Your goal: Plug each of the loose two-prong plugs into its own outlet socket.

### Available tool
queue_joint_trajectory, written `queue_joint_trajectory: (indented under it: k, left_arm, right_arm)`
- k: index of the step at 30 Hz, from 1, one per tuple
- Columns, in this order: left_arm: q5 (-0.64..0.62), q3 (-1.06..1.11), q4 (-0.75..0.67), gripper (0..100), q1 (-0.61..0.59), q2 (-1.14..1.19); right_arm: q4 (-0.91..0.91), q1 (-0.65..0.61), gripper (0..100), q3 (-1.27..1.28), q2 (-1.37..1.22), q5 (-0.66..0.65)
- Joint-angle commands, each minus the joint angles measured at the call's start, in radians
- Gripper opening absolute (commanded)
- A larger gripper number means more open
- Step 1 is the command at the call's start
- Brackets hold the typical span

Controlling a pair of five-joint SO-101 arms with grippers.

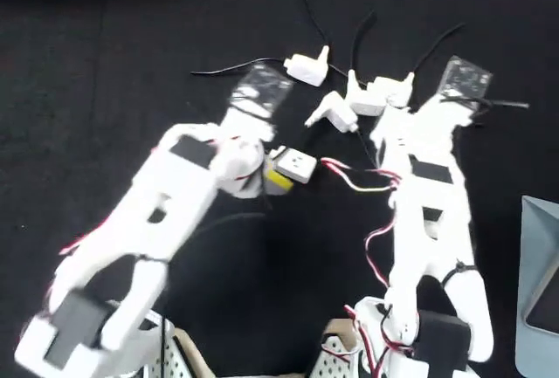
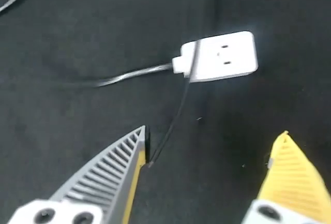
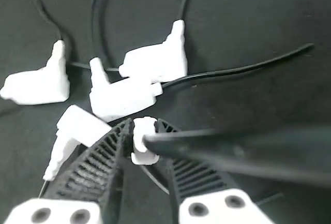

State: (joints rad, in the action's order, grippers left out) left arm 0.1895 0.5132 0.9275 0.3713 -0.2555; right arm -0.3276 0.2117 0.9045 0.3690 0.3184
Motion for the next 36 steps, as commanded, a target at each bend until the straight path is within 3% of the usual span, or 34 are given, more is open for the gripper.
queue_joint_trajectory:
  k: [1, 7, 12, 18, 36]
  left_arm:
    - [0.044, -0.203, -0.025, 37, 0.064, 0.155]
    - [0.074, -0.394, -0.032, 37, 0.105, 0.368]
    - [0.072, -0.512, -0.121, 37, 0.101, 0.572]
    - [0.072, -0.616, -0.121, 37, 0.11, 0.678]
    - [0.12, -0.479, -0.124, 36, 0.027, 0.683]
  right_arm:
    - [0.02, 0.043, 1.1, -0.068, -0.001, 0.018]
    - [0.021, 0.048, 1.1, -0.076, 0.001, 0.018]
    - [0.021, 0.049, 1.1, -0.077, 0.001, 0.018]
    - [0.021, 0.049, 1.1, -0.077, 0.001, 0.018]
    - [0.021, 0.041, 1.1, -0.073, 0.001, 0.011]
